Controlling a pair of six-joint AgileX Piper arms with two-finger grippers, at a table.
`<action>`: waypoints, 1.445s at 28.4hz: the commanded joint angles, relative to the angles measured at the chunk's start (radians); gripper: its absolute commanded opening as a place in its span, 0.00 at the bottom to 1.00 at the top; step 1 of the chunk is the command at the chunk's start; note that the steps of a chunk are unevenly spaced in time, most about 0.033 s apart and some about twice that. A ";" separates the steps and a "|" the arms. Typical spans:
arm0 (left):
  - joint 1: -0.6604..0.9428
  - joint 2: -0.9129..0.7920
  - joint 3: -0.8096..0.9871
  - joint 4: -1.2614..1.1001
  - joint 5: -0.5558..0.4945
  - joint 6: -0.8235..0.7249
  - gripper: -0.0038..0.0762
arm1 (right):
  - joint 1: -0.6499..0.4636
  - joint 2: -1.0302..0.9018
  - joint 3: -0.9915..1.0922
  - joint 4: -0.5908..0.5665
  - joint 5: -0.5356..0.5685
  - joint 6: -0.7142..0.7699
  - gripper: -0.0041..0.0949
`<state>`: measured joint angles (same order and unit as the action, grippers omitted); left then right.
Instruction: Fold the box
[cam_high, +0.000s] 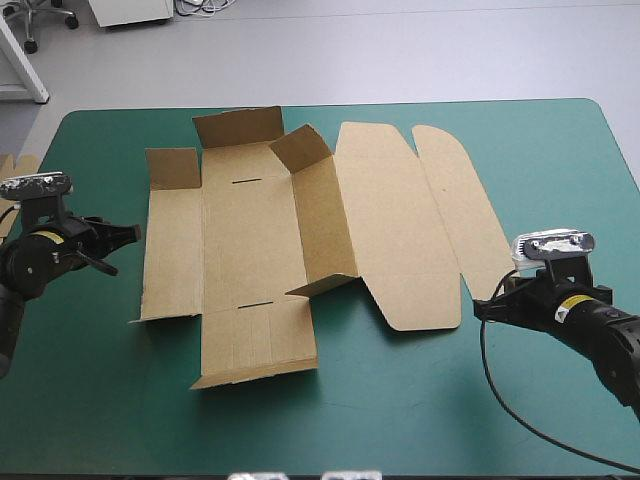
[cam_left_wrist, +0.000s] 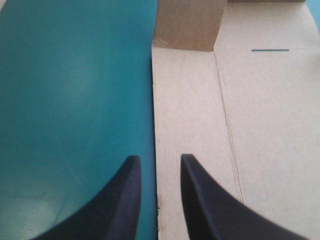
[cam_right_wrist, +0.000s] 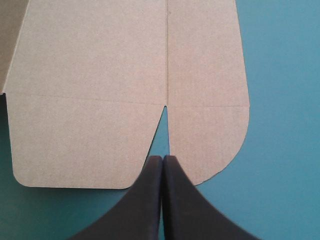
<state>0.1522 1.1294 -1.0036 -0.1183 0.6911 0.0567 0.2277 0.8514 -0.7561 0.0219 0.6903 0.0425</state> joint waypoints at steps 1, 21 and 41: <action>0.053 0.048 -0.040 -0.083 -0.030 -0.014 0.44 | 0.002 -0.002 -0.034 -0.003 -0.057 -0.012 0.03; 0.380 0.387 -0.040 -0.887 0.267 0.532 0.53 | 0.002 -0.002 -0.034 -0.003 -0.020 -0.012 0.03; 0.424 0.593 -0.045 -0.913 0.393 0.700 0.61 | 0.002 -0.002 -0.034 -0.004 -0.002 -0.024 0.03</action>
<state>0.5648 1.7482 -1.0229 -1.0013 1.0572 0.7493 0.2277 0.8514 -0.7561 0.0219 0.7357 0.0277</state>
